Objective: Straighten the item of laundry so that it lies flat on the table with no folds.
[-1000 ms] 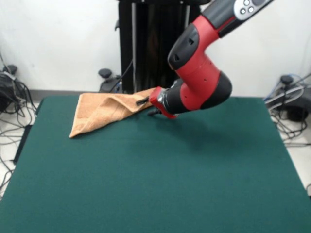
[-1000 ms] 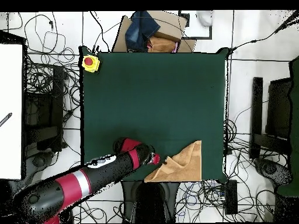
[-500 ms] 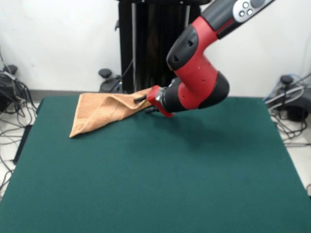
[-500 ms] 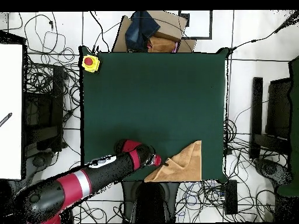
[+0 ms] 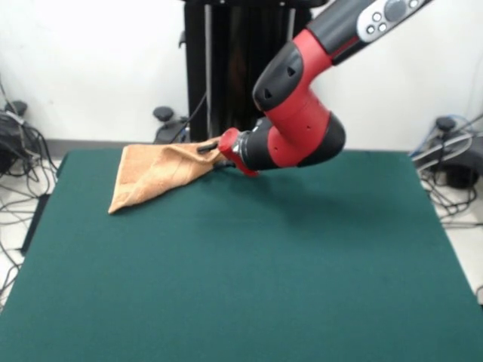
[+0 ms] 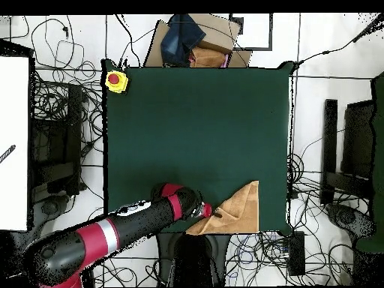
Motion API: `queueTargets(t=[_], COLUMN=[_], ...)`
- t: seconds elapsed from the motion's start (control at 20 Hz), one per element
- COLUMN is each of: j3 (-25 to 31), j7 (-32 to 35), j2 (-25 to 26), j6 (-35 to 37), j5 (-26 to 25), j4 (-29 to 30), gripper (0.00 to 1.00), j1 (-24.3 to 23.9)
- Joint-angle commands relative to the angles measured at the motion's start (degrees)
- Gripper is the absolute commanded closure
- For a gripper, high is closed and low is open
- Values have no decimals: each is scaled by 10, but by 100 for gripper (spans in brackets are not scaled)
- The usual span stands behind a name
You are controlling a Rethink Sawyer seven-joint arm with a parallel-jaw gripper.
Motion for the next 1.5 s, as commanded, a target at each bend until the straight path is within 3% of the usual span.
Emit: queueTargets(t=[0.05,0.3,0.8,1.0,1.05,1.5], j3=[28,10,-51,-37,-33,-55], j7=[197,214,310,312,313,339], j2=[35,62,129,122,120,134], j6=[-11,-20,48,51,52,72], j5=[-2,8,27,15,12,-9], j4=[-47,-66,-144,-151,-153,-177], gripper=[0,0,0,0,100,100], j1=[-7,-15,-18,-31,-34,-44])
